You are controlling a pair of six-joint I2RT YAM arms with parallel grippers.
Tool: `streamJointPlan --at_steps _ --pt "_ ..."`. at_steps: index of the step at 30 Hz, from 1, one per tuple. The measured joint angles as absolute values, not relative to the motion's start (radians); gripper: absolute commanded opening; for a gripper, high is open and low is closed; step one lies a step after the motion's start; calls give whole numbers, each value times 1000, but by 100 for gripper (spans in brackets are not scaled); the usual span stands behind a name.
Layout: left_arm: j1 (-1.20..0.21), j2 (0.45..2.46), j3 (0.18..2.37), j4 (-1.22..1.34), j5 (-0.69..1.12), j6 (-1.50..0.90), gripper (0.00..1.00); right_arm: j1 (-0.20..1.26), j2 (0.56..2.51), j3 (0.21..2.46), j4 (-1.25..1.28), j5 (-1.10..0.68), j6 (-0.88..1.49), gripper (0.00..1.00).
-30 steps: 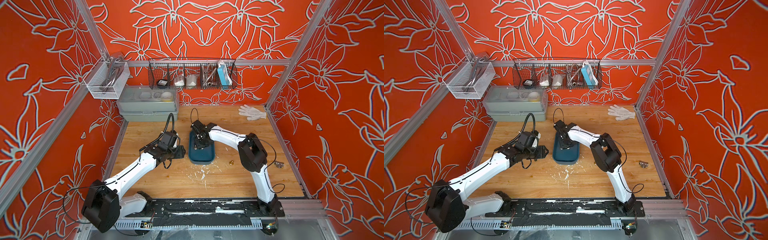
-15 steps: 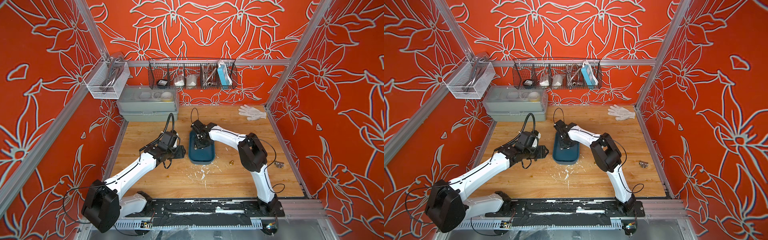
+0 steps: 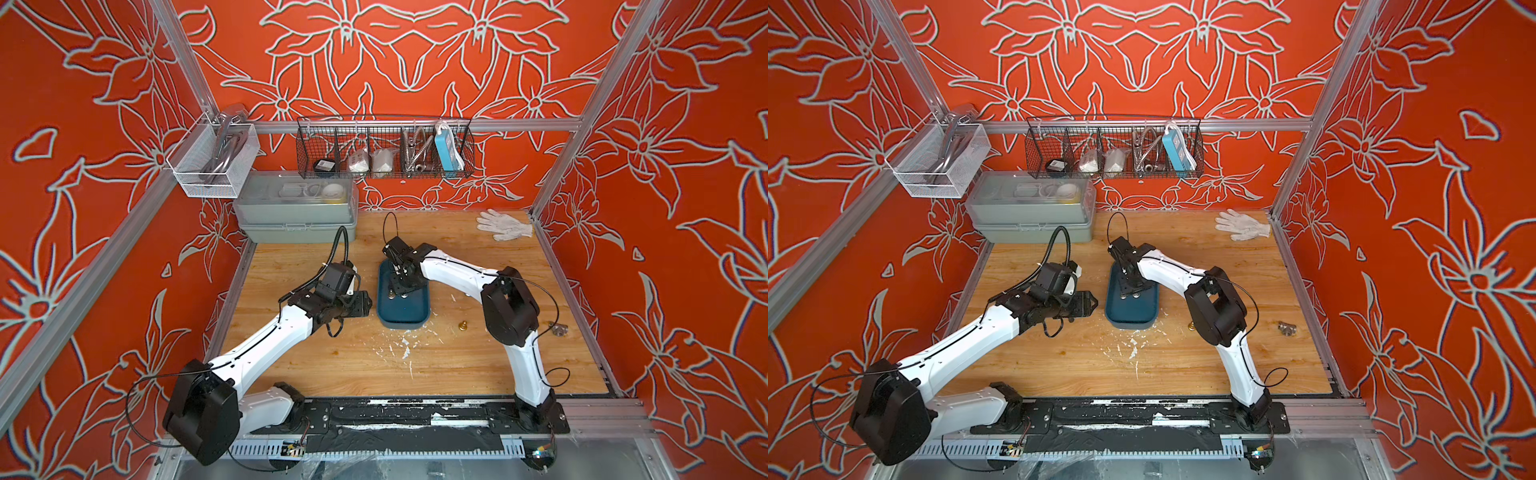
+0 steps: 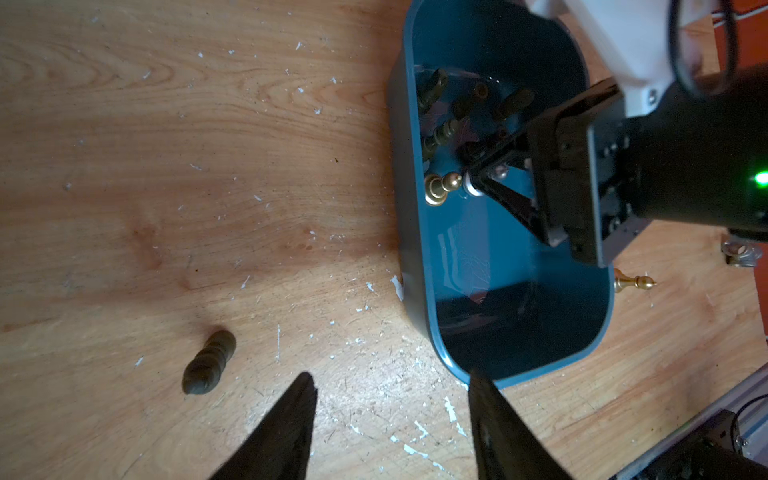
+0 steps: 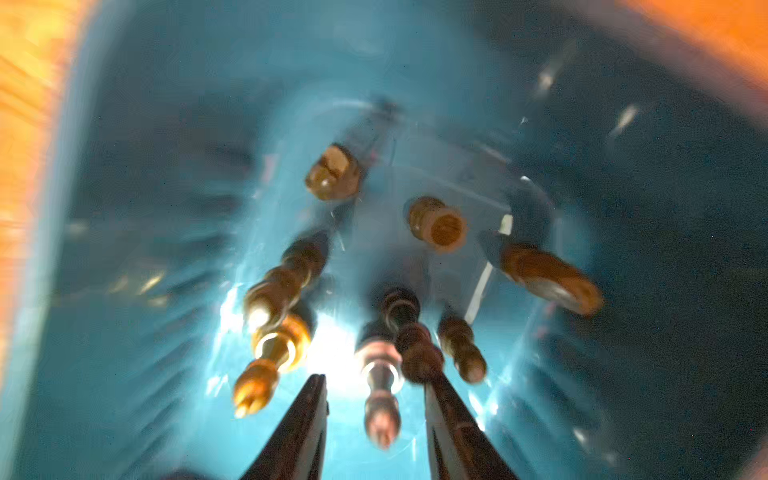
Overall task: Put the chess pieces into the storage box
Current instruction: Place the chess piece in the storage box, then pick up the chess piece at the center of the board.
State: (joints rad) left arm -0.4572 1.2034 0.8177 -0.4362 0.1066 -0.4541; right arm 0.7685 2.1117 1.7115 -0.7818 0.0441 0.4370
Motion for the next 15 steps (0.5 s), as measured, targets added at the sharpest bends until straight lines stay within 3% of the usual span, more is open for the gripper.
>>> streamJointPlan --at_steps 10,15 --pt "-466 1183 926 -436 87 -468 60 755 1845 1591 -771 35 434 51" --pt "-567 1223 1081 -440 54 -433 61 639 1635 1457 -753 29 434 53"
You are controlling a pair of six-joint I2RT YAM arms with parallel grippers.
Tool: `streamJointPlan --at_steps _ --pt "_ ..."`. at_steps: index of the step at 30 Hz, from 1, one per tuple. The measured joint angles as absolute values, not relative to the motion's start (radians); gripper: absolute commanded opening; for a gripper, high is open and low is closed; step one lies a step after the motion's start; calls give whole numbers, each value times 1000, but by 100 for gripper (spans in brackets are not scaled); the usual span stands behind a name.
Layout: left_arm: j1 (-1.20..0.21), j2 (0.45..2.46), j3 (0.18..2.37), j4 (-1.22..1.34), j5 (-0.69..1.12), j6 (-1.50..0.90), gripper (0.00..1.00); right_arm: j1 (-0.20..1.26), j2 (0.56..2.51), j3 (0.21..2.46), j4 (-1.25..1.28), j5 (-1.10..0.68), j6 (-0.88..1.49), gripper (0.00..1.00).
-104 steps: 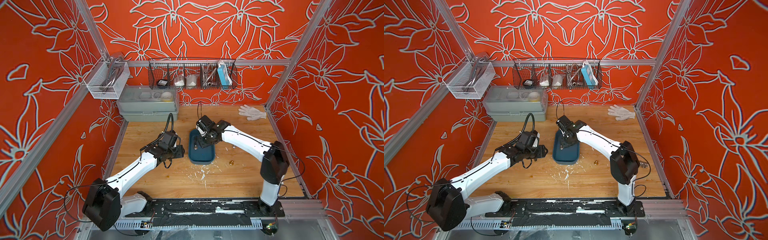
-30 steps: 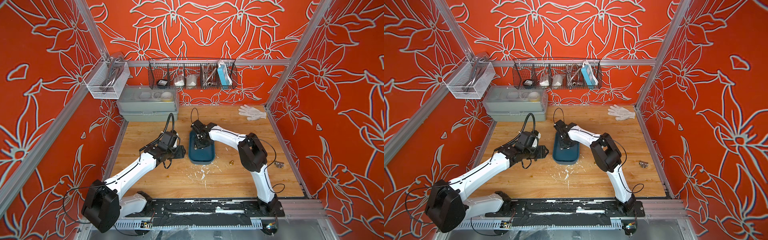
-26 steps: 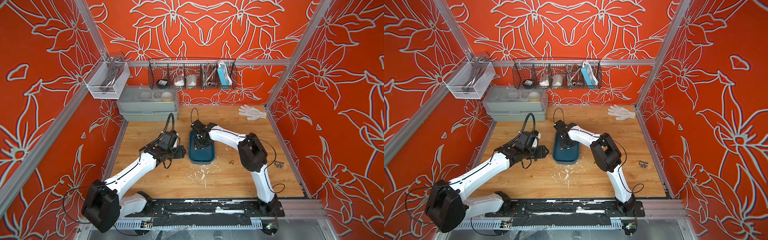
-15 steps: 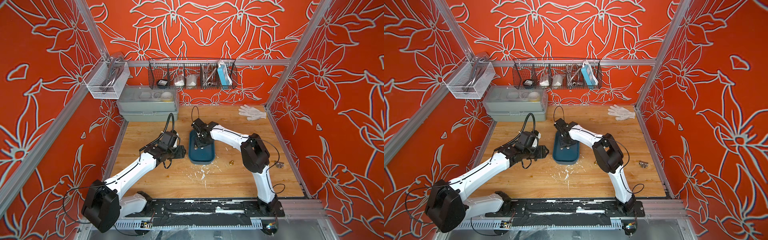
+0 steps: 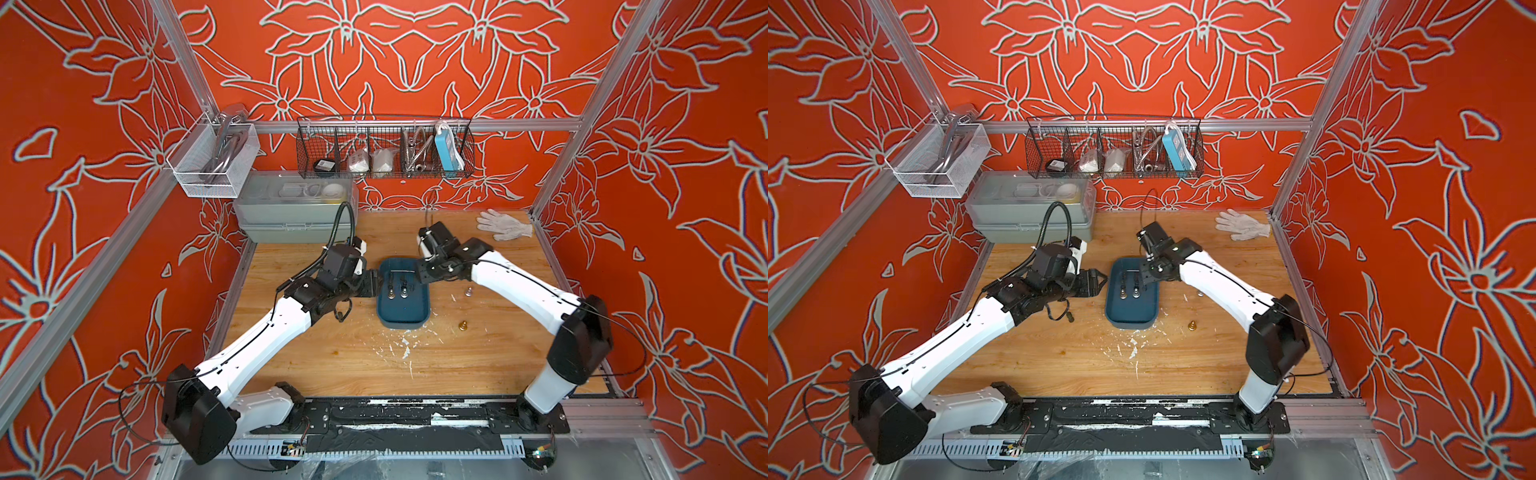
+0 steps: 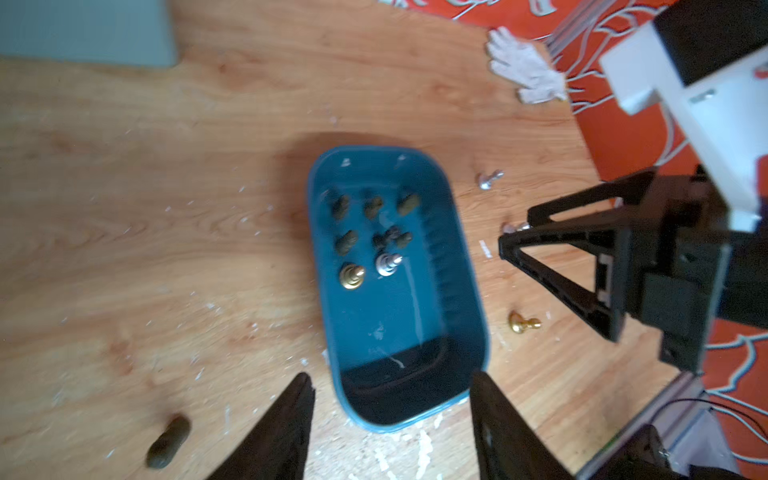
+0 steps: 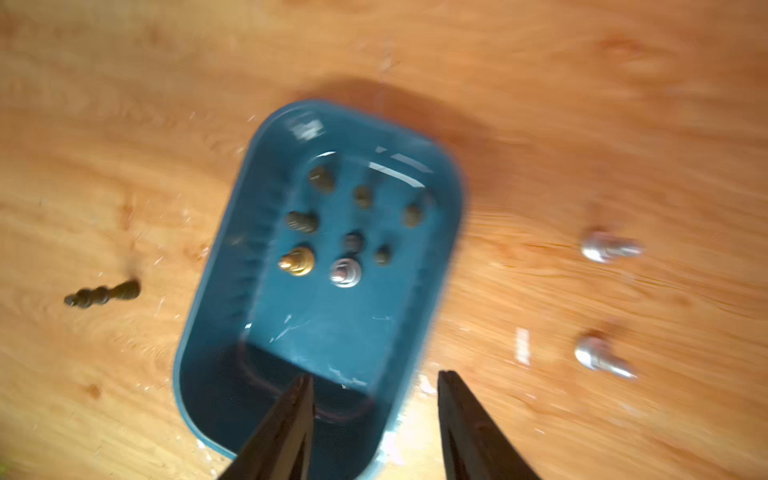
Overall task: Put the chess pieces into the storage box
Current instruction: Pick up the chess piece at the center of the board.
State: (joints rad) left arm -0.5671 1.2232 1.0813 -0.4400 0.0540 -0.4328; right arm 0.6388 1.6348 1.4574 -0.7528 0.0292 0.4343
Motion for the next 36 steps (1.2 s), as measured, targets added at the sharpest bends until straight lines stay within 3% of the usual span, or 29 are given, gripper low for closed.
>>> streamJointPlan --at_steps 5,11,25,36 --pt "-686 1351 1219 -438 61 -378 62 426 1570 1345 -734 52 432 55" --pt "-761 1515 1283 -437 108 -348 62 282 1624 1260 -733 67 420 56" --pt "-768 1573 1284 -428 140 -332 63 267 1956 1530 -714 -6 355 56" --pt "-768 1592 1290 -428 131 -325 63 267 2101 1632 -749 -8 345 35"
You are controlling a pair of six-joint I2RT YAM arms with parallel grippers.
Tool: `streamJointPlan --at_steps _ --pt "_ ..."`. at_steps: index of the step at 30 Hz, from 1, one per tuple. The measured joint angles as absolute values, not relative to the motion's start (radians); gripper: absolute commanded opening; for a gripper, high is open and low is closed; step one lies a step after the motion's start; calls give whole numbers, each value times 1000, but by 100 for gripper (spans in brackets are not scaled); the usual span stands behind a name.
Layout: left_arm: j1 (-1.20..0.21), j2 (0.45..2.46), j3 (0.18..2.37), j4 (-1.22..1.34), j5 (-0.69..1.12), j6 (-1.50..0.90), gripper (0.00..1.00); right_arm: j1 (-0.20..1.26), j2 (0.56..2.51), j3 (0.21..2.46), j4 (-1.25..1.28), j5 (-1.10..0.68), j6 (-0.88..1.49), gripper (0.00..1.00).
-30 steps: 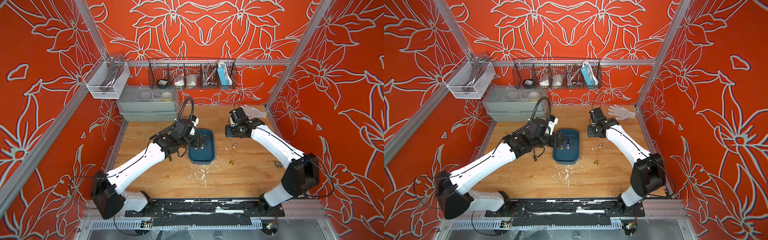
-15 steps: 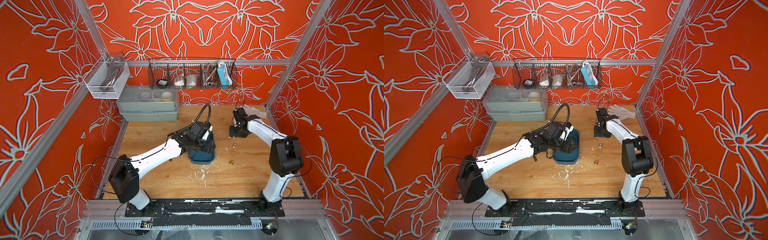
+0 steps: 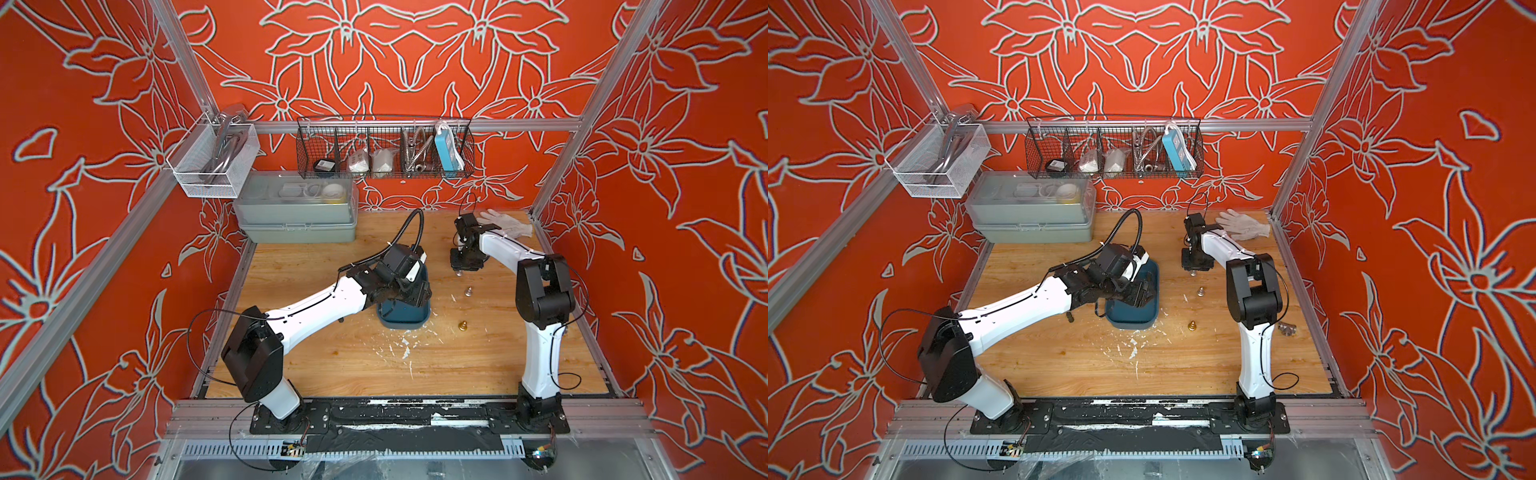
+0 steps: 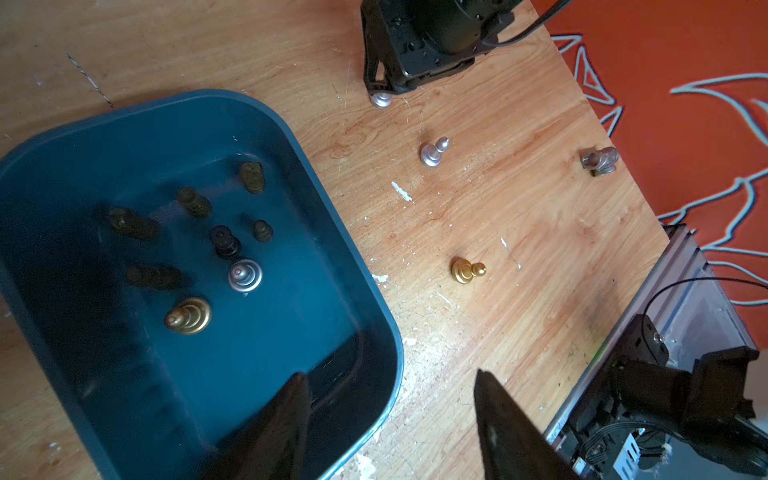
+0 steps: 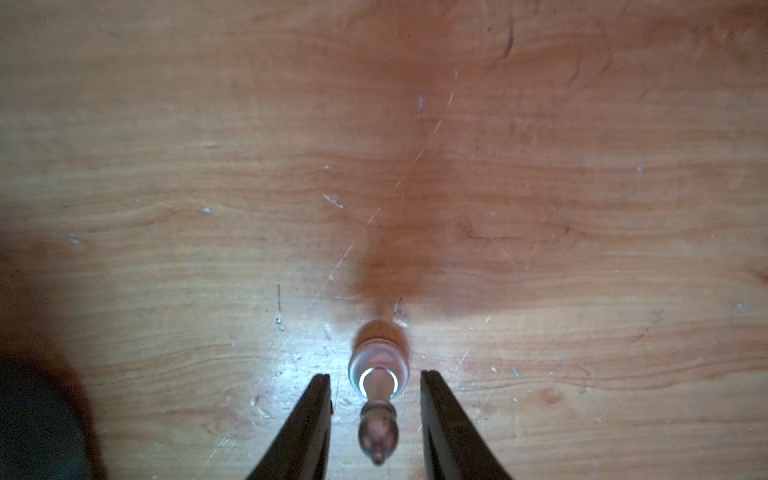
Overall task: Put the chess pieces into the storage box
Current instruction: Pick up the chess piece at the center of the board.
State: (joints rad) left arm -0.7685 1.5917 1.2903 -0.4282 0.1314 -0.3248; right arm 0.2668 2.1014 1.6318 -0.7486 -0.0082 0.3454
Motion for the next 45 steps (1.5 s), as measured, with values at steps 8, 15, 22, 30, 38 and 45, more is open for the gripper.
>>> streamJointPlan --at_steps 8,15,22,30,38,45 --pt "-768 1592 1290 -428 124 -325 63 267 2104 1639 -756 -1 346 26" --pt "-768 1592 1290 -428 117 -325 63 267 2125 1668 -763 0 340 26" --pt "-768 1592 1290 -428 113 -325 63 267 2142 1682 -764 0 331 24" --pt "-768 1592 1290 -428 112 -325 63 268 2142 1682 -767 1 332 20" --pt "-768 1592 1290 -428 104 -325 63 270 2142 1682 -768 1 336 16" --pt "-768 1592 1290 -428 95 -325 63 270 2141 1678 -765 2 348 15"
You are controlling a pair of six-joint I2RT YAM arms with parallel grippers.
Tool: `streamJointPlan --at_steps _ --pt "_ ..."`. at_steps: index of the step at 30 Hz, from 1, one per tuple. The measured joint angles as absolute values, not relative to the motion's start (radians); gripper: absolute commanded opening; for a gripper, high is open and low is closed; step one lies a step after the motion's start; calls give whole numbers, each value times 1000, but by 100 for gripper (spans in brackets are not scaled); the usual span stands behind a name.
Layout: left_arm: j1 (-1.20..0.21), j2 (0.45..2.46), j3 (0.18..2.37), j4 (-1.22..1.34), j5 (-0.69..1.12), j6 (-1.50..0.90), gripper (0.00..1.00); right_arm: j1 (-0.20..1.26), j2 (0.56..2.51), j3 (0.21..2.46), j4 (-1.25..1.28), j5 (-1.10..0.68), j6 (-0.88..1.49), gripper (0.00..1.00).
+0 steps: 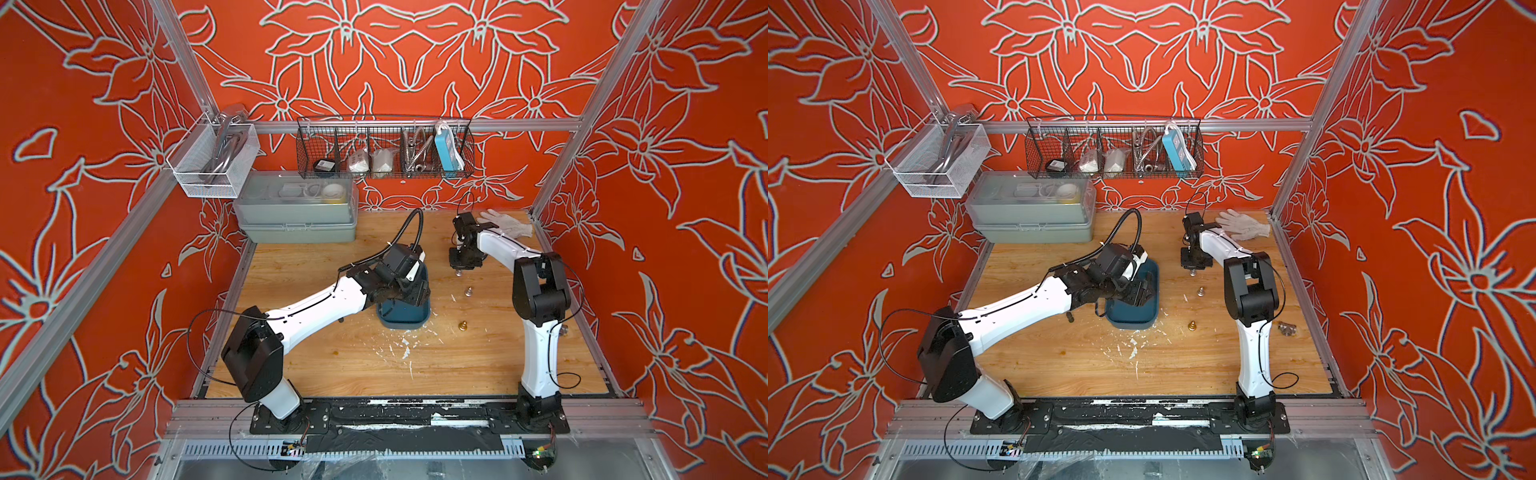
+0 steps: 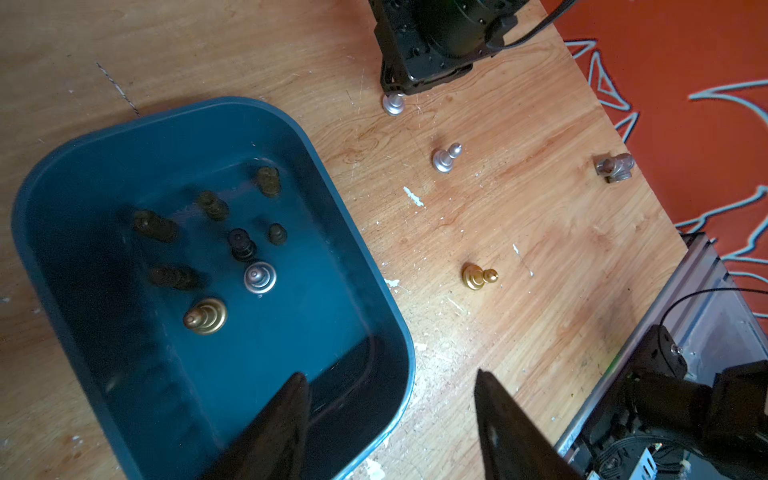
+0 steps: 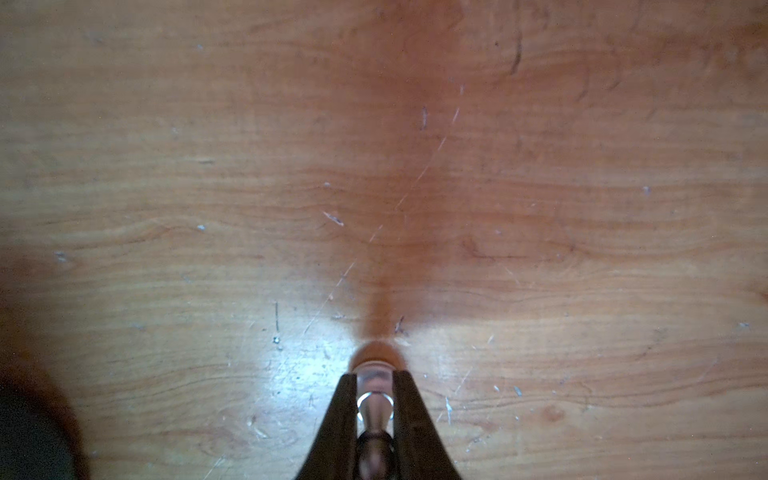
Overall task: Put the chess pieces into the storage box
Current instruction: Pick up the chess piece at the center of the board.
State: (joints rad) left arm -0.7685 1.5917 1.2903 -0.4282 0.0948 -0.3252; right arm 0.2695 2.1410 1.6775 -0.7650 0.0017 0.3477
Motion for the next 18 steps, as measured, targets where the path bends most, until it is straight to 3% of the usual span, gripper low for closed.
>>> streamJointPlan --at_steps 18 --pt "-739 1459 1152 -430 46 -330 64 356 1928 1427 -733 3 397 15"
